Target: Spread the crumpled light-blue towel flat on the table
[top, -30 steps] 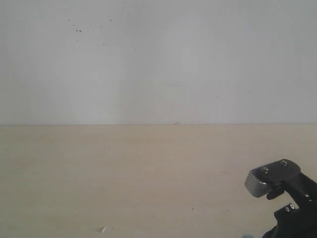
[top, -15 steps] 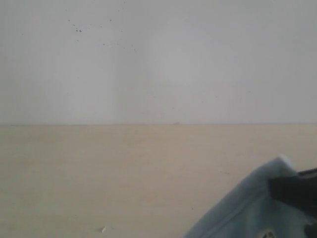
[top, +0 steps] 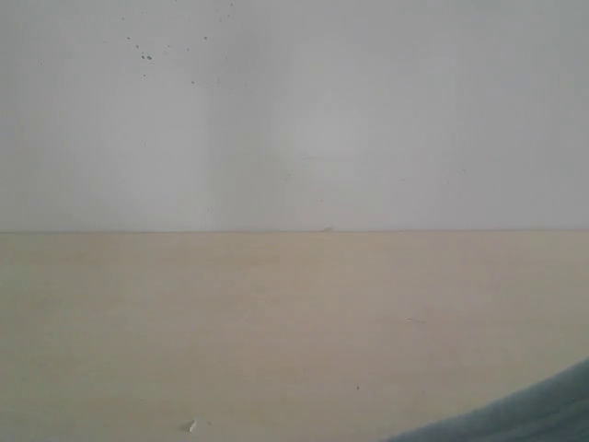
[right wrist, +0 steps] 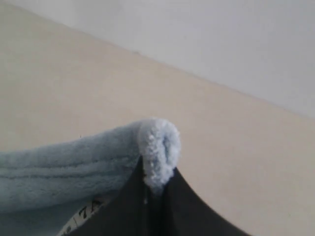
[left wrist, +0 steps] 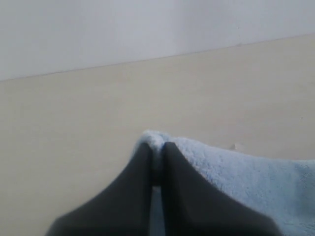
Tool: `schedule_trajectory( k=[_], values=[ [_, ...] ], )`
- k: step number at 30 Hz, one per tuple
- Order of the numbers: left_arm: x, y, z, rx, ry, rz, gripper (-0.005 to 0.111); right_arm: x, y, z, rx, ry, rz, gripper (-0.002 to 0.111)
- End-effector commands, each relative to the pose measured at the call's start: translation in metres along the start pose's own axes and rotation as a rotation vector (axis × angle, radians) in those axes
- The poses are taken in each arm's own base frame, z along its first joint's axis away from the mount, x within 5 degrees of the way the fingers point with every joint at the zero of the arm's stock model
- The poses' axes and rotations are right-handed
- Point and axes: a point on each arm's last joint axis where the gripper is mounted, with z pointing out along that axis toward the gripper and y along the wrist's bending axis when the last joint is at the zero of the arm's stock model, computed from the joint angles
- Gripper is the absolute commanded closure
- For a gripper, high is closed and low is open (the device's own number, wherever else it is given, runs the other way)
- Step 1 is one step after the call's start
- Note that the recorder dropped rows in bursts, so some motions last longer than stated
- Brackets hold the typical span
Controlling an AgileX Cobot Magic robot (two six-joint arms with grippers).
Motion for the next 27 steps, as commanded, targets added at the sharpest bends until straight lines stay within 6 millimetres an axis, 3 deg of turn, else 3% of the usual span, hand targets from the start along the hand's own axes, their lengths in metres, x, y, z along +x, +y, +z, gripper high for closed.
schedule_trajectory(
  k=[1, 9, 13, 17, 21, 27],
  values=[
    [-0.001, 0.0, -0.019, 0.031, -0.087, -0.03, 0.103, -0.024, -0.01, -0.044, 0.05, -0.151, 0.015, 0.108],
    [-0.003, 0.007, -0.082, 0.027, -0.333, -0.055, 0.103, -0.047, -0.02, -0.102, 0.075, -0.217, 0.044, 0.108],
    [-0.004, 0.008, -0.079, 0.011, -0.322, -0.051, 0.103, -0.043, -0.028, -0.104, 0.157, -0.161, 0.064, 0.108],
    [-0.003, 0.013, -0.032, -0.101, -0.139, 0.01, 0.103, -0.025, -0.035, -0.071, 0.244, 0.035, 0.037, 0.108],
    [0.007, 0.009, 0.044, -0.113, 0.172, 0.11, 0.103, -0.007, -0.025, -0.015, 0.179, 0.15, 0.022, 0.108],
    [0.012, 0.002, 0.121, -0.164, 0.479, 0.227, 0.103, 0.009, -0.002, 0.073, 0.172, 0.194, -0.067, 0.108]
  ],
)
